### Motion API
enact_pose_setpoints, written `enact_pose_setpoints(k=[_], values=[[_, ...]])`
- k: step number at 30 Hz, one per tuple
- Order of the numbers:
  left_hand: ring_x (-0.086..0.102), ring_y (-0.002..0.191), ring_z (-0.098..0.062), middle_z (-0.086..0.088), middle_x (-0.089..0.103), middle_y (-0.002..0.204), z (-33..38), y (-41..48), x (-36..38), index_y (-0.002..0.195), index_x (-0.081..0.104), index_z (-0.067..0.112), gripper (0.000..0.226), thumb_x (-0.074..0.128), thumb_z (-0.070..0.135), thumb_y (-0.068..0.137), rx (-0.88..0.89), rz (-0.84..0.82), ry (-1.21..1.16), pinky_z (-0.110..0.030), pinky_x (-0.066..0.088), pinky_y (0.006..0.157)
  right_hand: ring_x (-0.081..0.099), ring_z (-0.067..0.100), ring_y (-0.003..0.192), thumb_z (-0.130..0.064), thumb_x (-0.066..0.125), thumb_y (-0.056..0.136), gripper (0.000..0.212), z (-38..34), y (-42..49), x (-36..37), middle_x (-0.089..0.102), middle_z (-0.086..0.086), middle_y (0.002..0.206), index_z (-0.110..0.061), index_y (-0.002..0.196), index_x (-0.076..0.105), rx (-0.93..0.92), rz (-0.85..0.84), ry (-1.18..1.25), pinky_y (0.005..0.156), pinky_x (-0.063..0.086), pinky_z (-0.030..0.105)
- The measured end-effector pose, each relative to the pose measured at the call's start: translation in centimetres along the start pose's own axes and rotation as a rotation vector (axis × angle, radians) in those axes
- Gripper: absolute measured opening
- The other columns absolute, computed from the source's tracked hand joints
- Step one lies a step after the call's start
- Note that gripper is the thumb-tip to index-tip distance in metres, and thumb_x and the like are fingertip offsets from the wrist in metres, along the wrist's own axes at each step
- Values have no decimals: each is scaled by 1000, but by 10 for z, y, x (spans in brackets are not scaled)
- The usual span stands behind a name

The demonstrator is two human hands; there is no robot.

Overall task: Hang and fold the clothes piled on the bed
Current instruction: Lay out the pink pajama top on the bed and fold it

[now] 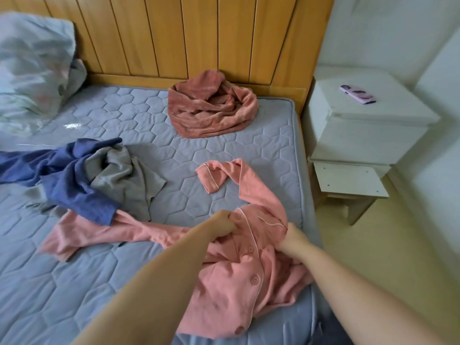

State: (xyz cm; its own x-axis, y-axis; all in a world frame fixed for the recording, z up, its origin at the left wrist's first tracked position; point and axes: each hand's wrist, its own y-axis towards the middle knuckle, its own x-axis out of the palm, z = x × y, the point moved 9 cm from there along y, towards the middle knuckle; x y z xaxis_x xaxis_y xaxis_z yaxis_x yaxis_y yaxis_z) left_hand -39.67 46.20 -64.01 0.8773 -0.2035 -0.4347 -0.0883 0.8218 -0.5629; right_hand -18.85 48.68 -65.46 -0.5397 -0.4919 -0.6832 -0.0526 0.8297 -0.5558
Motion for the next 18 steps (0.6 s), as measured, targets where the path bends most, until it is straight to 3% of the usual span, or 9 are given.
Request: enact_pose_setpoints(k=[3,5,6,8,10,11,12,16,18], values=[[59,72,-18,-2,62,82,56,-11,-30,85,62,14,17,62,0,74,270,264,2,-23,45,60,62,32,98,-21,64,78,26,-20,-13,-51,65,14,107,-10,100,56,-50,273,44,75,46,30],[60,86,-20,-2,66,86,103,-40,-59,91,66,9,24,53,-1,73,454,553,-119,-22,42,73,61,35,94,-16,62,79,22,-40,-35,-96,64,15,101,-11,96,48,-168,527,192,68,40,31],[57,83,-17,0,64,82,126,-54,-66,89,65,7,22,53,-2,73,549,599,-129,-20,38,70,60,36,94,-17,61,81,24,-47,-45,-113,63,16,101,-10,98,46,-214,609,247,67,38,31],[52,79,-9,1,60,84,164,-63,-46,96,67,4,22,62,2,74,701,344,99,-16,38,66,60,37,100,-25,58,86,32,-48,-47,-124,62,18,109,-6,109,48,-192,585,209,72,41,34],[54,86,-9,1,63,99,139,-53,-3,112,67,10,29,65,9,83,471,-192,420,-20,46,79,61,35,106,-29,57,88,38,-34,-41,-116,62,18,116,-5,118,54,-51,409,-21,78,45,33],[58,90,-12,-2,66,107,112,-52,9,115,66,10,28,62,11,87,320,-363,495,-25,48,83,61,34,108,-28,56,88,38,-22,-40,-112,63,17,118,-5,118,57,21,343,-133,80,46,33],[60,92,-15,-7,68,112,94,-46,10,115,67,9,28,59,15,89,267,-371,570,-26,49,83,60,33,110,-27,55,88,38,-12,-42,-108,62,17,120,-4,118,59,58,301,-219,83,48,32],[54,117,-25,-6,60,125,68,-18,-18,120,63,15,34,50,23,90,325,151,908,-34,41,98,52,28,119,-21,49,88,38,-15,-52,-82,53,0,130,-10,123,60,-218,421,-223,97,39,27],[44,130,-27,-4,47,140,46,-4,-14,135,49,24,47,50,26,89,288,169,879,-40,35,107,48,29,123,-22,46,83,42,-20,-50,-70,52,5,133,-13,123,57,-278,472,-250,103,38,33]])
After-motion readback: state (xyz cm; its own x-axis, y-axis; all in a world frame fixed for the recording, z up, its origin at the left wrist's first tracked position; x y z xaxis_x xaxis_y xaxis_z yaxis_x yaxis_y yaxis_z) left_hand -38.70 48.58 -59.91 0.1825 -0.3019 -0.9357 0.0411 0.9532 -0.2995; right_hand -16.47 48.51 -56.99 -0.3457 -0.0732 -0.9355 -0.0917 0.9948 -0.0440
